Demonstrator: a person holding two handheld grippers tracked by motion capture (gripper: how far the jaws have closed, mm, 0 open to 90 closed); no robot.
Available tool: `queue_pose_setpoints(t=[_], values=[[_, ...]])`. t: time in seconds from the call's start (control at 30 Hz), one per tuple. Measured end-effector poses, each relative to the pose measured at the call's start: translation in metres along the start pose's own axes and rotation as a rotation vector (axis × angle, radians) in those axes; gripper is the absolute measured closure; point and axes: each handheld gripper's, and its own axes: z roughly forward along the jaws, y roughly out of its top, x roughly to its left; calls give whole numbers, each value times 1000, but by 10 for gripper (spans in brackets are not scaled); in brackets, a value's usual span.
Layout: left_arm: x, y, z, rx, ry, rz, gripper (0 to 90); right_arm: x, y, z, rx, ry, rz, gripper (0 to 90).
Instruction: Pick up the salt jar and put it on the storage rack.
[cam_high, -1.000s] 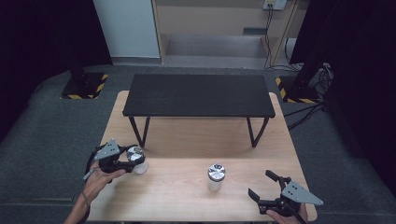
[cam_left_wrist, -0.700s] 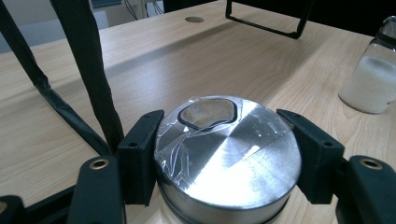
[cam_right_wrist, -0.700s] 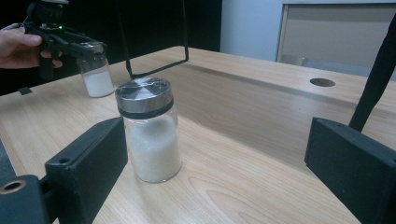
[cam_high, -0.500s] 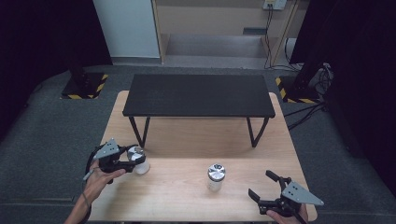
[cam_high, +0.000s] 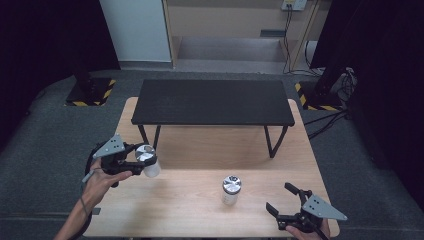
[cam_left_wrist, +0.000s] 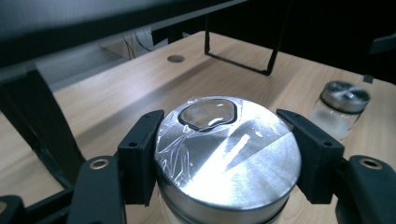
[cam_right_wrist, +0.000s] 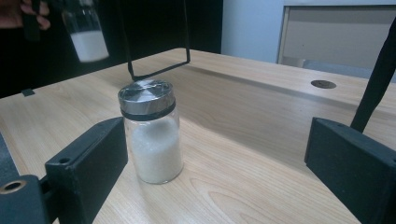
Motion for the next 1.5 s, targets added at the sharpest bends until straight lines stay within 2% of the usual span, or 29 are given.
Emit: queue_pose_setpoints(t=[0.17, 0.5, 0.63, 0.73, 0.83, 1.17, 1.5], values=[[-2, 24, -8, -18, -30, 10, 340, -1, 0, 0, -3, -2, 4, 60], [-12, 73, -12, -8, -71, 59, 340, -1, 0, 0, 1, 4, 6, 60], [-17, 93, -11, 3, -69, 73, 340, -1, 0, 0, 4, 5, 9, 60], [-18, 107, -11, -5, -69, 85, 340, -1, 0, 0, 3, 5, 6, 60], [-18, 118, -12, -19, -69, 79, 340, -1, 0, 0, 1, 4, 8, 61], [-24, 156, -10, -25, -14, 89, 340, -2, -1, 0, -2, 7, 8, 60], [-19, 172, 0, -42, 44, 59, 340, -3, -1, -2, -6, 5, 13, 61]])
